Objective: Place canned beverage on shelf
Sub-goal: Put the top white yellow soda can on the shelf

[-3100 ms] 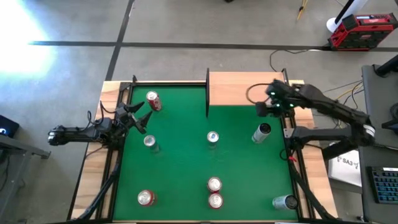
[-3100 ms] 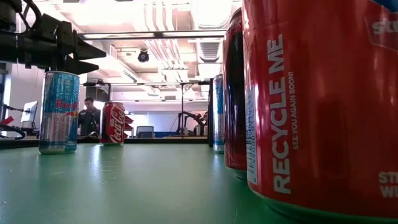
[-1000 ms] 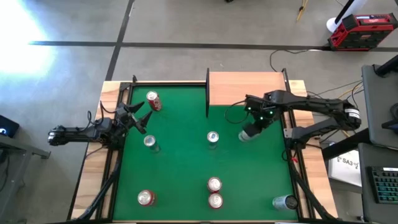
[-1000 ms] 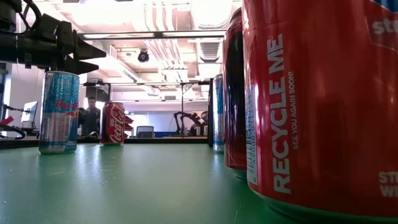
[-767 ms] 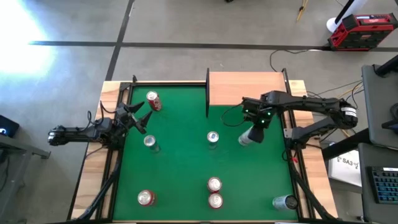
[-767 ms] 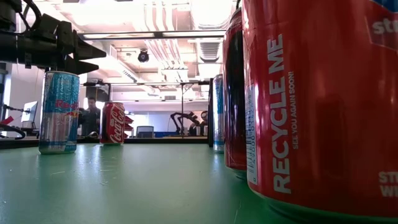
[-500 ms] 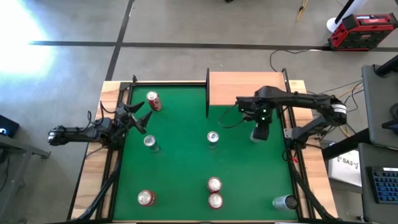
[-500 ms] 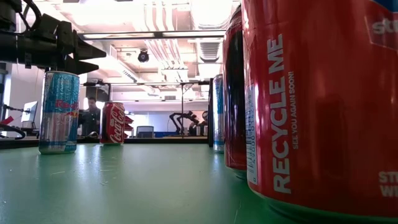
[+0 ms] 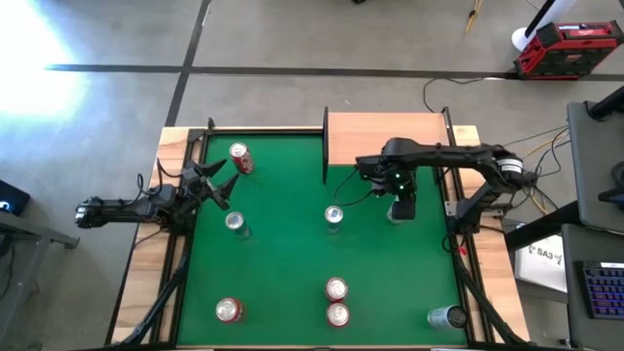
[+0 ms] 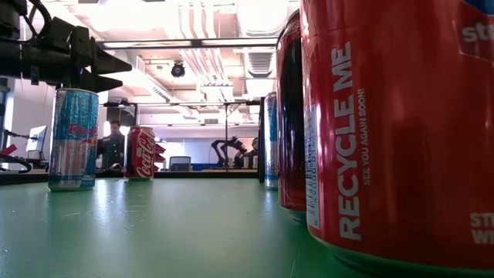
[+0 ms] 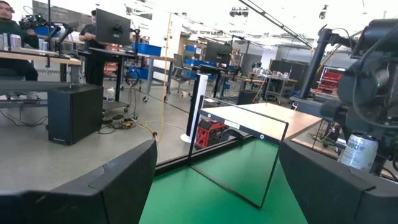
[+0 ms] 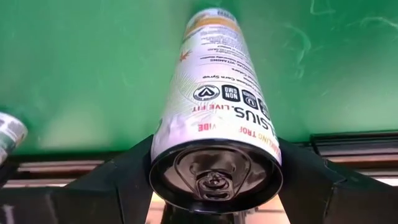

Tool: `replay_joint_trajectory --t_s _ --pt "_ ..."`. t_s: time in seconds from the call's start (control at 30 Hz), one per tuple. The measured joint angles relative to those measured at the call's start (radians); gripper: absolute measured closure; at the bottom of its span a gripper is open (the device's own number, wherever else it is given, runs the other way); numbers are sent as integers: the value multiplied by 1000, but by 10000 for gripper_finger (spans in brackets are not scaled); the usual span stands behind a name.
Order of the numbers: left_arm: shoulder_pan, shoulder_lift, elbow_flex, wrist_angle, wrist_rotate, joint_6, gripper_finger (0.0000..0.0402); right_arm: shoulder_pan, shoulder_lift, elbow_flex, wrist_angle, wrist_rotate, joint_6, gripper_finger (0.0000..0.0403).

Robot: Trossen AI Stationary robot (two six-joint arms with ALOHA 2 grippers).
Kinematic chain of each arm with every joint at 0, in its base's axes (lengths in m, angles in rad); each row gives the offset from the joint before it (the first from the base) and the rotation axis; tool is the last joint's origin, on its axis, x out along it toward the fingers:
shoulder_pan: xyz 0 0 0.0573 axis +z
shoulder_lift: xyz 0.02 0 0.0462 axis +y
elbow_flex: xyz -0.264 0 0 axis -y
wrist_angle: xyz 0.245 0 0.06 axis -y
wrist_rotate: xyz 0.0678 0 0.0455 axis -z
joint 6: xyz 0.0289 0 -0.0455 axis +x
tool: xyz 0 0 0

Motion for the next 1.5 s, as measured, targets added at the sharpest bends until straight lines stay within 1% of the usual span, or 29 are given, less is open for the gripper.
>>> replay_joint_trajectory --t_s 0.13,0.33,0.5,0.63,0.83,0.97,1.07,1.3,1.5 --pt "0 0 0 0 0 0 78 -1 2 -2 8 7 15 140" --pt "0 0 0 0 0 0 78 -1 -61 -9 64 12 71 138" --pt "0 0 0 0 0 0 78 -1 -100 -10 106 21 95 125" --pt "0 0 0 0 0 0 78 0 -99 -11 96 10 61 115" --pt "0 0 0 0 0 0 78 1 -72 -13 93 -12 -23 115" --pt "0 0 0 0 0 0 78 0 -65 -15 105 -13 -19 106" --pt "0 0 0 0 0 0 78 0 -66 -13 113 -1 40 89" --pt "0 0 0 0 0 0 78 0 -85 -13 104 42 248 33" --pt "0 0 0 0 0 0 78 19 -111 -13 73 42 456 22"
